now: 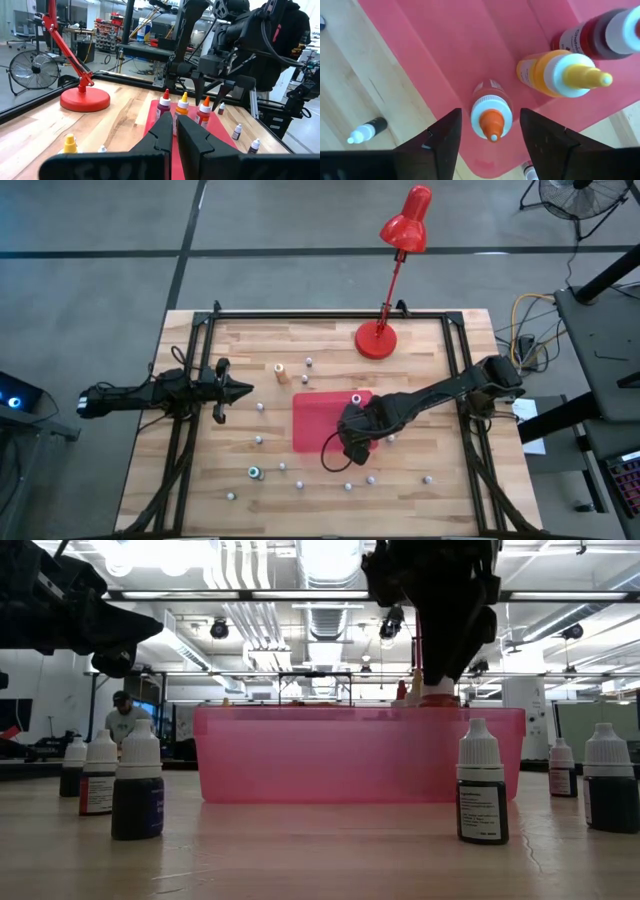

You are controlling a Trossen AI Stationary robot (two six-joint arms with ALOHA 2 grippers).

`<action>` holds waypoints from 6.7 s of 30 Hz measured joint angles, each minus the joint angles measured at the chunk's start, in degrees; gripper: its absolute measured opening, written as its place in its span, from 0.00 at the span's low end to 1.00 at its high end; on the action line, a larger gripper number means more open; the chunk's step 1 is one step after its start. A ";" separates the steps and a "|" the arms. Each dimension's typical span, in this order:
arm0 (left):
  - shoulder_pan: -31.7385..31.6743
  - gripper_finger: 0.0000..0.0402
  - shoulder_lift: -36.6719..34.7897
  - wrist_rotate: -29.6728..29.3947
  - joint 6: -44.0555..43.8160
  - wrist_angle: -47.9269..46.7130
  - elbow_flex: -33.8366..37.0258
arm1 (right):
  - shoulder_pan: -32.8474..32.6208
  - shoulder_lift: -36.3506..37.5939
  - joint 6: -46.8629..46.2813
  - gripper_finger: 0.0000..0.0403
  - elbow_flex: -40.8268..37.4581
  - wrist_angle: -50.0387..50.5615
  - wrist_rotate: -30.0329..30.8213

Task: Pick & Place food coloring
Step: Put the small pink food coloring bottle into the red bin

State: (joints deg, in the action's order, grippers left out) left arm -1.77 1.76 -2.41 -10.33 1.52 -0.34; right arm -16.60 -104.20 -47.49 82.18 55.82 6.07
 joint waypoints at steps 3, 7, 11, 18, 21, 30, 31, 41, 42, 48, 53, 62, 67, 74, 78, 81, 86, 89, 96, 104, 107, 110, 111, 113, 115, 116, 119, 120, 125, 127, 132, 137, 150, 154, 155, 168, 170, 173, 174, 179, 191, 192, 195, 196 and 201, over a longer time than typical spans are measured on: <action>0.01 0.00 0.02 0.01 0.00 0.00 0.00 | 0.00 0.00 0.25 0.50 1.27 1.56 0.10; 0.00 0.00 0.01 -0.01 0.00 0.00 0.00 | 0.11 0.00 0.97 0.50 3.07 2.84 0.35; 0.01 0.00 0.00 -0.01 0.00 0.00 0.00 | 0.15 0.00 1.48 0.50 5.07 3.18 0.60; 0.00 0.00 0.01 0.01 0.00 0.00 0.00 | 0.91 0.00 2.24 0.50 9.53 6.99 1.88; 0.01 0.00 0.01 -0.01 0.00 0.00 0.00 | 1.67 0.00 2.29 0.50 11.99 8.98 1.90; -0.01 0.00 0.02 0.01 0.00 0.00 0.00 | 2.97 0.00 4.23 0.50 20.56 16.12 3.17; 0.00 0.00 0.01 -0.01 0.00 -0.01 0.00 | 3.08 0.00 4.23 0.50 21.17 16.74 3.19; 0.00 0.00 0.01 -0.01 0.00 -0.01 0.00 | 0.55 0.18 7.78 0.50 25.01 22.07 3.11; -0.01 0.00 0.00 0.00 0.00 -0.01 0.00 | -0.10 0.53 8.32 0.50 24.32 21.95 3.05; -0.01 0.00 0.00 0.00 0.00 -0.01 0.00 | -4.08 4.08 8.13 0.50 17.87 21.88 2.95; 0.00 0.00 0.00 0.00 0.00 0.00 0.00 | -7.62 9.41 3.74 0.50 9.90 21.73 3.22; 0.00 0.00 0.00 -0.01 0.00 0.00 0.00 | -10.74 17.66 -2.09 0.50 -4.35 17.40 4.58; 0.01 0.00 0.00 0.01 0.00 0.02 0.00 | -10.62 19.94 -2.90 0.50 -10.12 12.23 4.88; 0.00 0.00 0.01 0.00 0.00 0.02 0.00 | -10.31 20.46 -5.80 0.50 -17.78 5.81 8.31; 0.00 0.00 0.00 -0.01 0.00 0.02 0.00 | -10.23 20.12 -7.84 0.50 -21.50 1.69 9.16; 0.01 0.00 0.00 0.01 0.00 0.02 0.00 | -10.23 20.13 -8.83 0.50 -24.00 -2.15 9.14; 0.01 0.00 0.01 0.00 0.00 0.02 0.00 | -10.23 20.13 -8.78 0.50 -26.88 -7.60 8.92; 0.01 0.00 0.00 0.00 0.00 0.02 0.00 | -10.23 20.04 -8.68 0.50 -27.92 -9.52 8.90; 0.00 0.00 0.00 -0.01 0.00 0.02 0.00 | -10.25 20.04 -7.71 0.50 -30.20 -12.08 8.91; 0.01 0.00 0.02 -0.01 0.00 0.04 0.00 | -10.56 19.68 -7.52 0.50 -32.92 -15.08 8.33; -0.01 0.00 0.02 -0.01 0.00 0.04 0.00 | -10.62 19.30 -7.10 0.50 -33.08 -15.11 8.44; 0.00 0.00 0.01 -0.01 0.00 0.04 0.00 | -10.62 19.21 -6.53 0.50 -33.31 -15.24 8.52; 0.01 0.00 0.01 -0.01 0.00 0.04 0.00 | -10.62 19.21 -6.51 0.50 -33.41 -15.70 8.54; 0.01 0.00 0.01 -0.01 0.00 0.04 0.00 | -10.62 19.21 -6.51 0.50 -33.73 -16.07 8.52; 0.01 0.00 0.02 -0.01 0.00 0.04 0.00 | -10.62 19.21 -6.40 0.50 -33.84 -16.16 8.52; 0.01 0.00 0.00 -0.01 0.00 0.04 0.00 | -10.62 19.21 -6.31 0.50 -33.91 -16.25 8.52; 0.01 0.00 0.00 -0.01 0.00 0.04 0.00 | -10.62 18.95 -6.33 0.50 -34.32 -16.28 8.52; 0.00 0.00 0.01 -0.01 0.00 0.04 0.00 | -10.62 18.84 -6.32 0.50 -34.42 -16.47 8.50; 0.01 0.00 0.00 -0.01 0.00 0.04 0.00 | -10.60 18.82 -5.63 0.50 -35.10 -18.77 7.65; 0.01 0.00 0.01 -0.01 0.00 0.04 0.00 | -10.62 18.82 -5.69 0.50 -35.33 -18.74 7.60; 0.00 0.00 0.01 -0.01 0.00 0.02 0.00 | -10.62 18.82 -6.27 0.50 -36.58 -19.58 7.13; -0.01 0.00 0.00 -0.01 0.00 0.02 0.00 | -10.62 18.78 -6.07 0.50 -36.68 -20.22 7.03; -0.01 0.00 0.02 0.01 0.00 0.00 0.00 | -10.60 15.30 -4.55 0.50 -36.17 -21.70 5.39; 0.01 0.00 0.00 -0.01 0.00 0.00 0.00 | -10.60 15.23 -4.31 0.50 -35.67 -21.91 5.44; 0.00 0.00 0.00 0.01 0.00 0.00 0.00 | -10.60 15.23 -4.32 0.50 -35.59 -21.86 5.44; 0.00 0.00 0.01 0.01 0.00 -0.01 0.00 | -10.60 15.21 -4.43 0.39 -35.57 -21.91 5.46; 0.01 0.00 0.01 -0.01 0.00 0.00 0.00 | -10.60 15.21 -4.42 0.34 -35.57 -21.91 5.48; 0.01 0.00 0.02 0.00 0.00 0.00 0.00 | -10.60 15.21 -4.40 0.27 -35.57 -21.91 5.51; 0.01 0.00 0.01 -0.01 0.00 0.00 0.00 | -10.60 15.21 -4.39 0.25 -35.57 -21.93 5.52; 0.00 0.00 0.01 0.00 0.00 -0.01 0.00 | -10.60 15.21 -4.36 0.15 -35.57 -21.94 5.78; 0.01 0.00 0.00 0.01 0.00 -0.02 0.00 | -10.60 16.31 -4.60 0.15 -34.58 -19.07 4.88; 0.00 0.00 0.00 -0.01 0.00 -0.02 0.00 | -10.60 16.74 -4.58 0.15 -34.05 -17.88 4.79; 0.00 0.00 0.01 0.01 0.00 -0.02 0.00 | -10.60 17.93 -4.06 0.14 -32.59 -14.16 4.76; 0.01 0.00 0.02 -0.01 0.00 -0.02 0.00 | -10.60 18.21 -3.87 0.14 -32.08 -13.20 4.63; 0.01 0.00 0.00 0.01 0.00 -0.02 0.00 | -10.62 19.10 -3.04 0.14 -28.05 -7.66 4.33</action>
State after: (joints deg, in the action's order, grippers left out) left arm -1.76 1.76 -2.40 -10.33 1.50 -0.34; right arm -27.22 -85.10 -50.53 54.13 48.15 10.39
